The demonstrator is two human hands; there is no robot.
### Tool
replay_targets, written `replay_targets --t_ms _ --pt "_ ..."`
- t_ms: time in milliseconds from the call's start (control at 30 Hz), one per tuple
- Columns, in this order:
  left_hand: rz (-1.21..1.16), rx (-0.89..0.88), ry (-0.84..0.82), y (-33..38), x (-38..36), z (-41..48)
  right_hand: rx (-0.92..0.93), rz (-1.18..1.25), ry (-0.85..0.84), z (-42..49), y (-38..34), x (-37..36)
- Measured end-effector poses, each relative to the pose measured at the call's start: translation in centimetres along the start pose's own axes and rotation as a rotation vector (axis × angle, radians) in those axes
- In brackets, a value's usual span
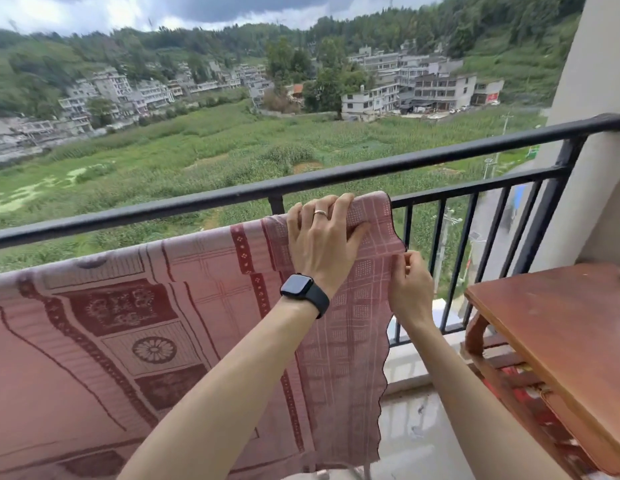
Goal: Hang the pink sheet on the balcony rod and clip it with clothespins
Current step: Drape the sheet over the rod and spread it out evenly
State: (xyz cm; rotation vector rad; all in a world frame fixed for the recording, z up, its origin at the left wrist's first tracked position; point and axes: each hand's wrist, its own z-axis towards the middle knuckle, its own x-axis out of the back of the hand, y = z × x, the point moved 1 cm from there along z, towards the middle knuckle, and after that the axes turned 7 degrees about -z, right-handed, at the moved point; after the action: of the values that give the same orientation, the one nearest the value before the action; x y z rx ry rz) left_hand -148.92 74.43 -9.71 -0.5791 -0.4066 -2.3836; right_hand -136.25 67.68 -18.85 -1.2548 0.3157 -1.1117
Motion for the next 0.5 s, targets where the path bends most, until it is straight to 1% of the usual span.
replay_targets --t_ms 33,100,167,233,300,333,367,433,500 --pt "0.001 0.01 0.013 0.3 -0.2 -0.1 0.024 0.004 -0.056 0.6 0.3 -0.3" --pt "0.025 0.009 0.031 0.9 -0.5 -0.6 0.029 0.034 -0.236 1.6 1.5 -1.1" --pt "0.051 0.022 0.048 1.3 -0.5 -1.5 0.019 0.118 -0.342 2.5 2.8 -1.3" --pt "0.056 0.117 0.091 1.9 -0.5 -3.3 0.029 0.19 -0.425 3.9 3.4 -0.9" --pt "0.072 0.257 0.164 3.3 -0.9 -6.2 0.063 0.219 -0.578 5.7 3.4 -0.6" --pt "0.1 0.331 0.163 4.3 -1.2 -7.8 0.066 0.234 -0.669 6.4 3.3 -0.4" --pt "0.162 0.413 0.115 5.3 -1.7 -9.0 0.084 0.259 -0.761 6.8 3.1 -0.5" --pt "0.345 0.592 -0.105 6.7 -3.0 -10.0 0.14 0.307 -0.882 7.3 2.7 -0.9" --pt "0.468 0.724 -0.341 7.8 -4.0 -9.7 0.199 0.295 -0.895 7.5 2.2 -1.1"
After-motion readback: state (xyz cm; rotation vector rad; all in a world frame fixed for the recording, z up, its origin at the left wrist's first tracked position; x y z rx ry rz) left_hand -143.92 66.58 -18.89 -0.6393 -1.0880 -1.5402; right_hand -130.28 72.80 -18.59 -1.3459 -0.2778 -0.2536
